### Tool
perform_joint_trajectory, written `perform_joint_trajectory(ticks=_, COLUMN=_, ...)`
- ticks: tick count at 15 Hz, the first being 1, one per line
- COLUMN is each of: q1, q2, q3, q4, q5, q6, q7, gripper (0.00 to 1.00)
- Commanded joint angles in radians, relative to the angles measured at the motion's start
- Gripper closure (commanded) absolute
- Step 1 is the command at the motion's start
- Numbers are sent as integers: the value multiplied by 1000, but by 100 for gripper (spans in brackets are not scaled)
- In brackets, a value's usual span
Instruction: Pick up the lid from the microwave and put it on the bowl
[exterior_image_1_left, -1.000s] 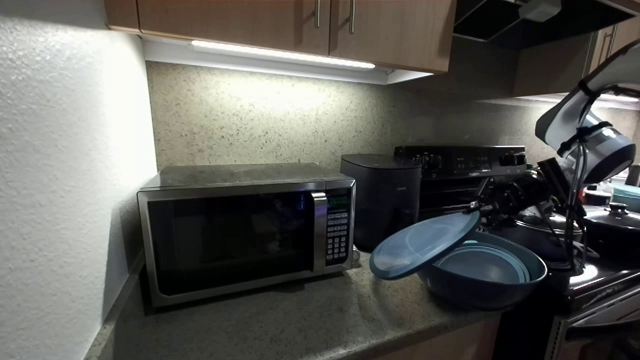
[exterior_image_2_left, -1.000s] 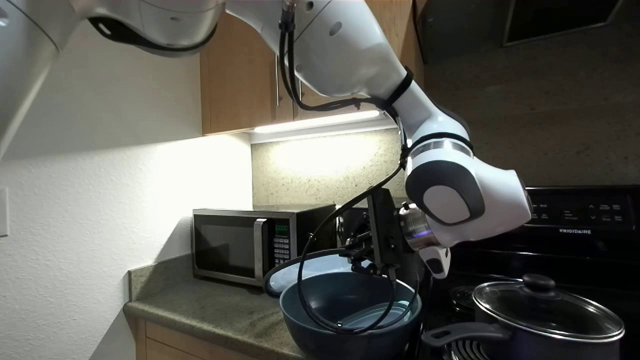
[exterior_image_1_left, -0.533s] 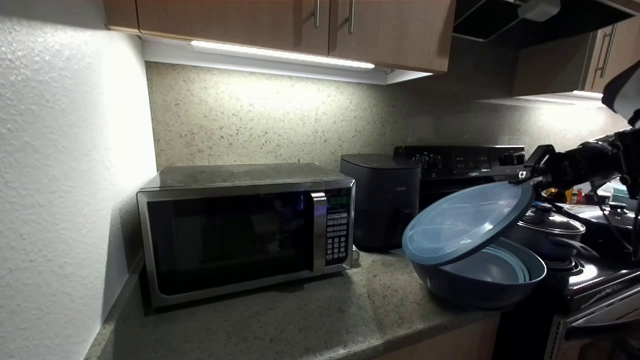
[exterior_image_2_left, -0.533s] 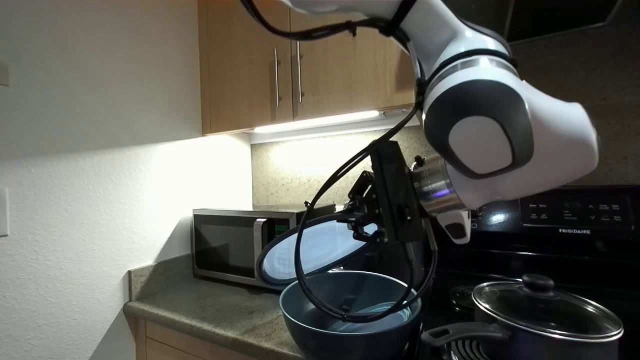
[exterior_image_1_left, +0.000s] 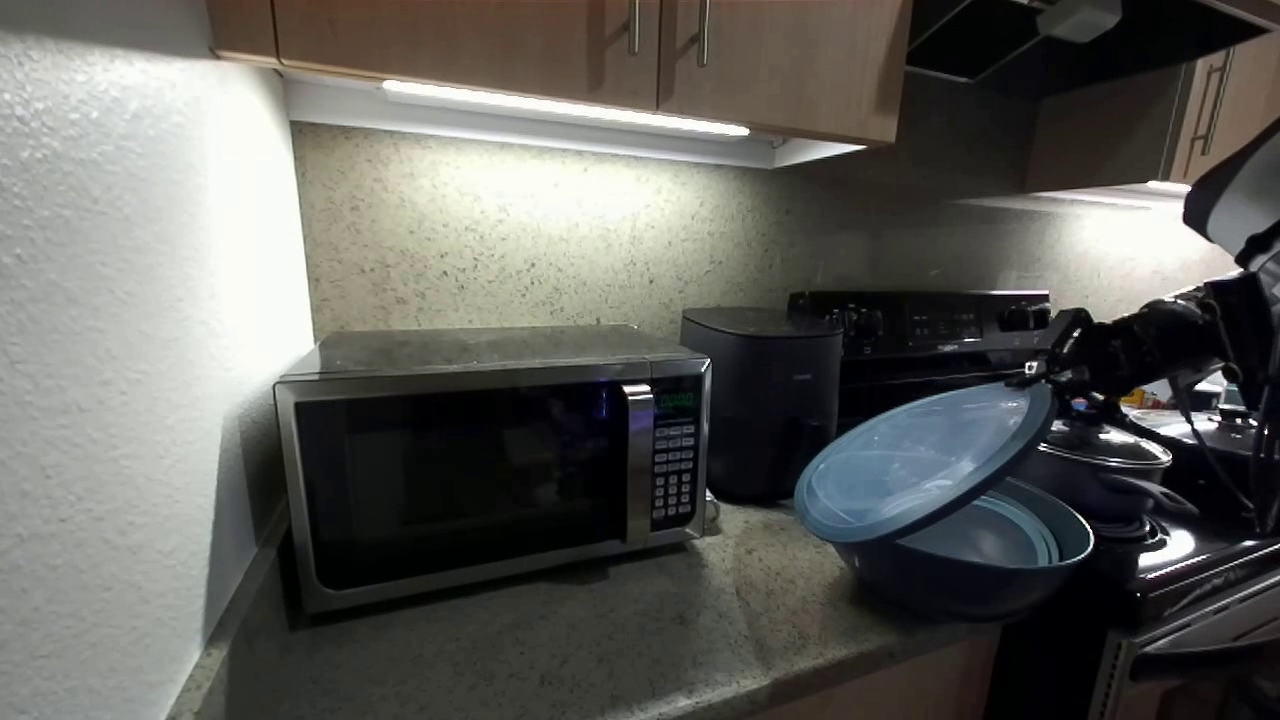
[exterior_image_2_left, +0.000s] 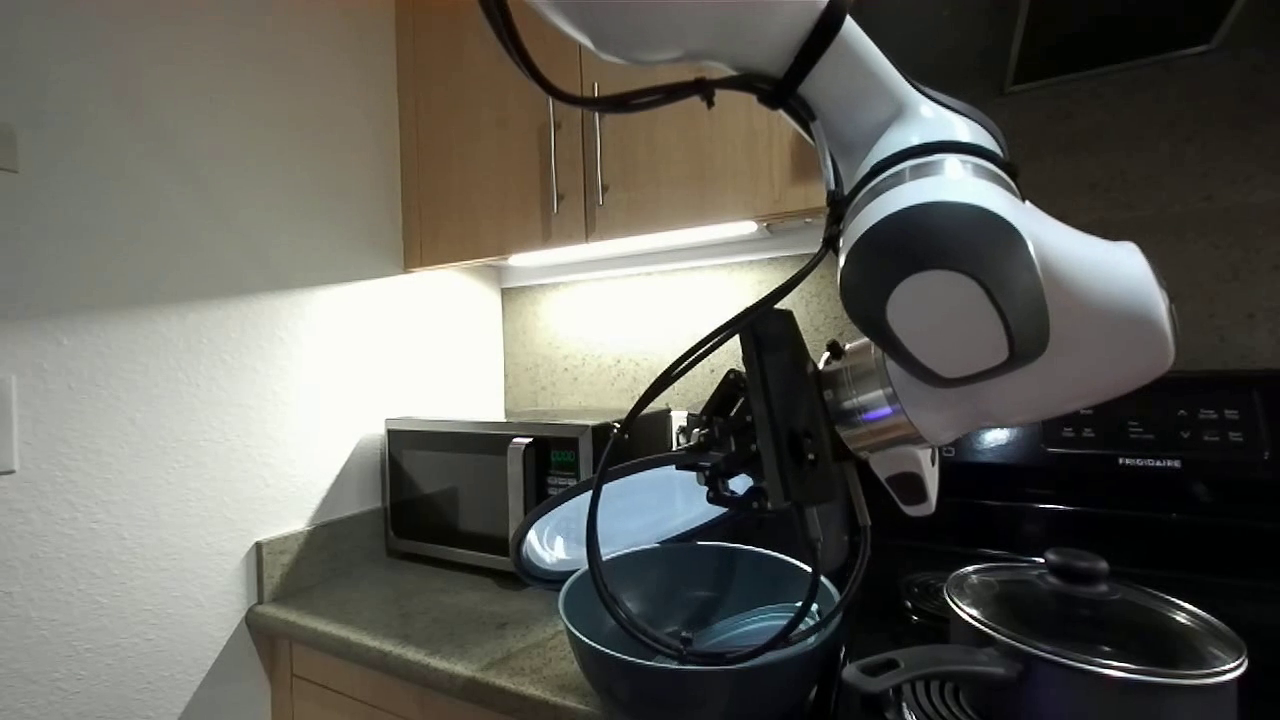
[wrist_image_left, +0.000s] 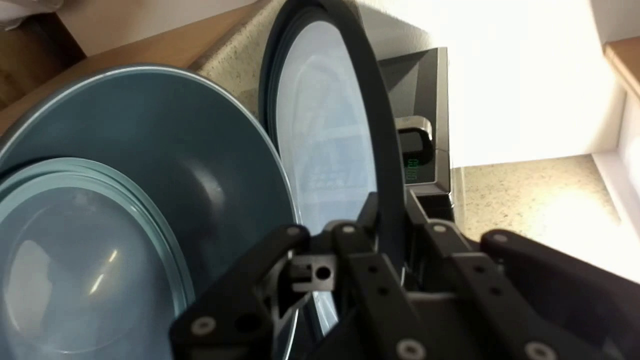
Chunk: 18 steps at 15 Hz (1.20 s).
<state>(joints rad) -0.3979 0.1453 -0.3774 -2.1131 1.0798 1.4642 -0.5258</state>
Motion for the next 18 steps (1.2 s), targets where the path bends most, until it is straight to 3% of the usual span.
perform_joint_trajectory(ticks=1, q1=10, q2=-17, q3=2, q4=-30, q5=-4, q6=82, q7=69, gripper=97)
perform_joint_trajectory(ticks=8, q1=10, q2=-21, q3=0, q4=-59, q5=-21, q6=110, q7=82, gripper=97)
perform_joint_trajectory(ticks=9, q1=5, q2=8, q3=4, q4=-25, q5=-2, q6=86, q7=40, gripper=89)
perform_joint_trajectory(ticks=15, q1=5, q2=8, q3=3, q4=-34, q5=-3, q6=86, q7=49, gripper=89)
perform_joint_trajectory(ticks=16, q1=2, q2=-34, q3=-1, q4=-57, q5=-32, q6=63, q7=24, gripper=97)
perform_joint_trajectory(ticks=18, q1=0, q2=-86, q3=-9, q4=-93, q5=-83, q6=48, q7=-11, gripper=97)
